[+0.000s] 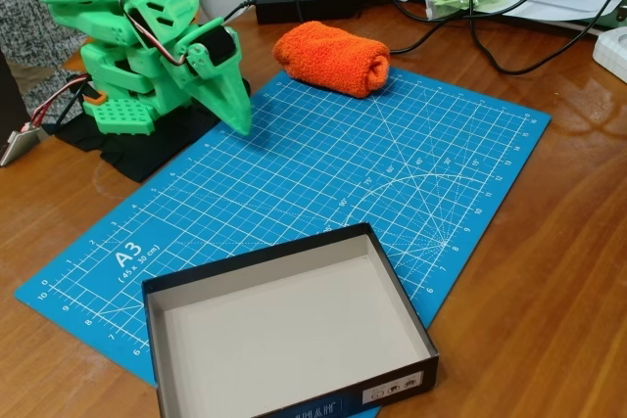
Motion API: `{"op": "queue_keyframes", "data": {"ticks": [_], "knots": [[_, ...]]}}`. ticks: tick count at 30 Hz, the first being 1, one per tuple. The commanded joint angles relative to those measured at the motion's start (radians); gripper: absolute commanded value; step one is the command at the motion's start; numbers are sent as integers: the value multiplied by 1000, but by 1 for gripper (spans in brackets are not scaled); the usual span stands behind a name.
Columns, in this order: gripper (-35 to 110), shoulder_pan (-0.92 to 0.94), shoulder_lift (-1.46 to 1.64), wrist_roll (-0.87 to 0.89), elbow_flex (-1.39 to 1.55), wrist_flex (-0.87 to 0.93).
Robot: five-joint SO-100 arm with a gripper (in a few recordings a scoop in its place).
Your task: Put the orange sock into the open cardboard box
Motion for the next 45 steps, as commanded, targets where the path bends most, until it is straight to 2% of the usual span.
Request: {"op": "queue_keyframes", "data": {"ticks": [1,4,6,8,12,15,23,29,33,45], "knots": [[0,-80,-202,0,-252,-31],[2,-236,-566,34,-764,31],[4,-360,-834,-2,-1100,126],[6,-451,-989,-100,-1282,163],[14,-591,-1089,-465,-1285,181],[19,-661,-1143,-726,-1238,295],[23,-670,-930,-1075,-1003,437],[24,-752,-1157,-939,-943,342],[24,-744,-1287,-890,-936,198],[26,-727,-1374,-792,-828,-115]]}}
